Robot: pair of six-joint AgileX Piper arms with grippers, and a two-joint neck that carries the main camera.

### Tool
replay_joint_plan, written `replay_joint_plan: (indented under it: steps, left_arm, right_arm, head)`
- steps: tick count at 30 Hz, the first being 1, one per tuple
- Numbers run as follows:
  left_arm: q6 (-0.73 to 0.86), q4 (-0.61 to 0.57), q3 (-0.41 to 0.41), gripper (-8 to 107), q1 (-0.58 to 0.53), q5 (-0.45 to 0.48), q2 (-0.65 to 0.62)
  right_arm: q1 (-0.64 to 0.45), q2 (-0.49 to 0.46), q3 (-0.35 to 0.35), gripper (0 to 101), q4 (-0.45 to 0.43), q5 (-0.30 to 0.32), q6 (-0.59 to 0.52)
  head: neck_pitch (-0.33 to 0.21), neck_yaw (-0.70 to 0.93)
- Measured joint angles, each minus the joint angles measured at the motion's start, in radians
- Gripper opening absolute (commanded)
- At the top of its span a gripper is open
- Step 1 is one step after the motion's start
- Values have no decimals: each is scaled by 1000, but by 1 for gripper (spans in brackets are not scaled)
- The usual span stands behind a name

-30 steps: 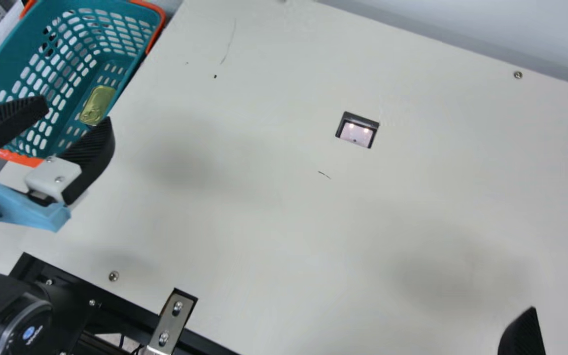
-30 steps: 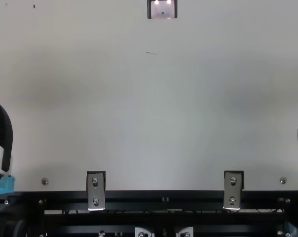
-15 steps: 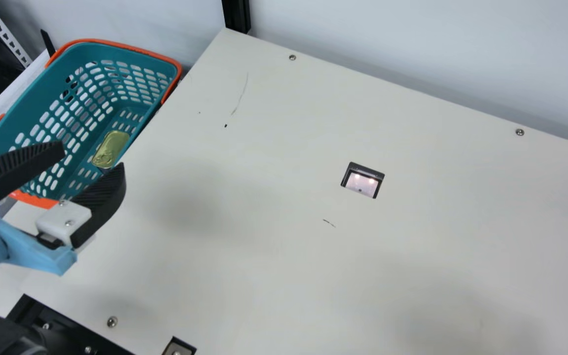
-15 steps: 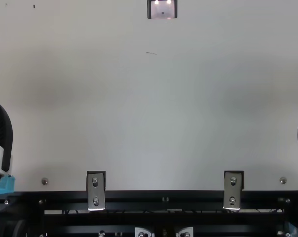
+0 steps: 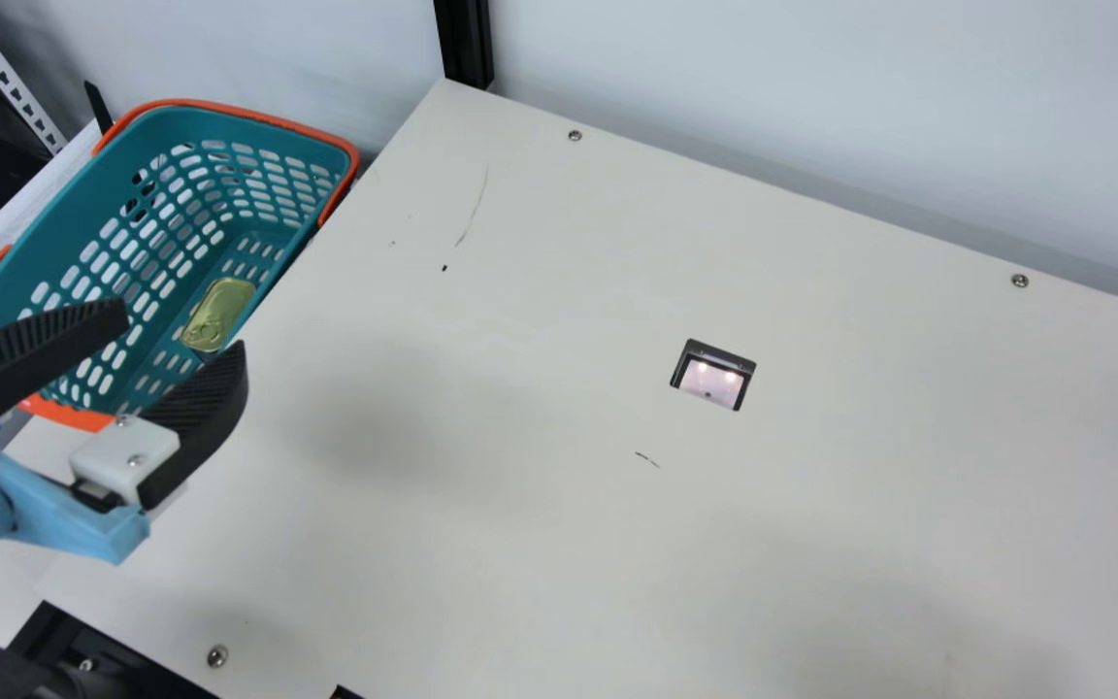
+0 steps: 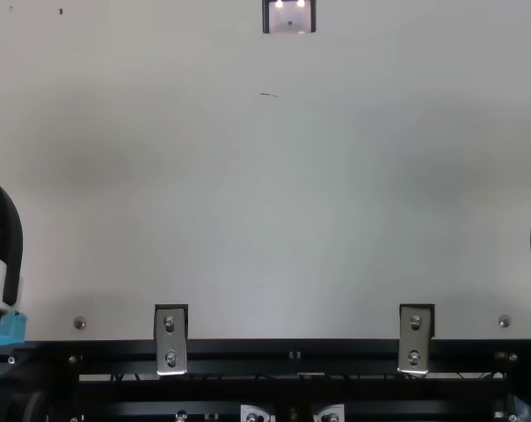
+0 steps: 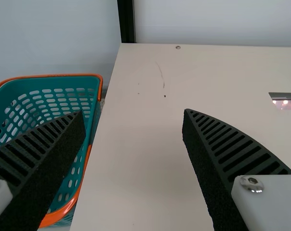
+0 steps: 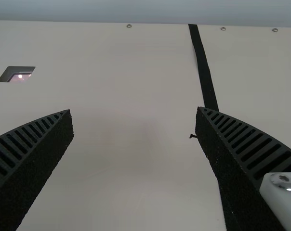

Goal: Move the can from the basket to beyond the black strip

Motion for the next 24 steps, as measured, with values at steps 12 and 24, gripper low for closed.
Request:
replay_joint_plan:
  steps: [12, 24]
  left_arm:
    - [-81, 38, -65, 90, -7, -26, 94]
    - [-235, 28, -307, 90, 96, -112, 423]
  right_arm:
    - [0, 0, 0, 101, 0, 0, 0]
    - [0, 0, 0, 101, 0, 0, 0]
  head:
    - [0, 0]
    - [0, 0]
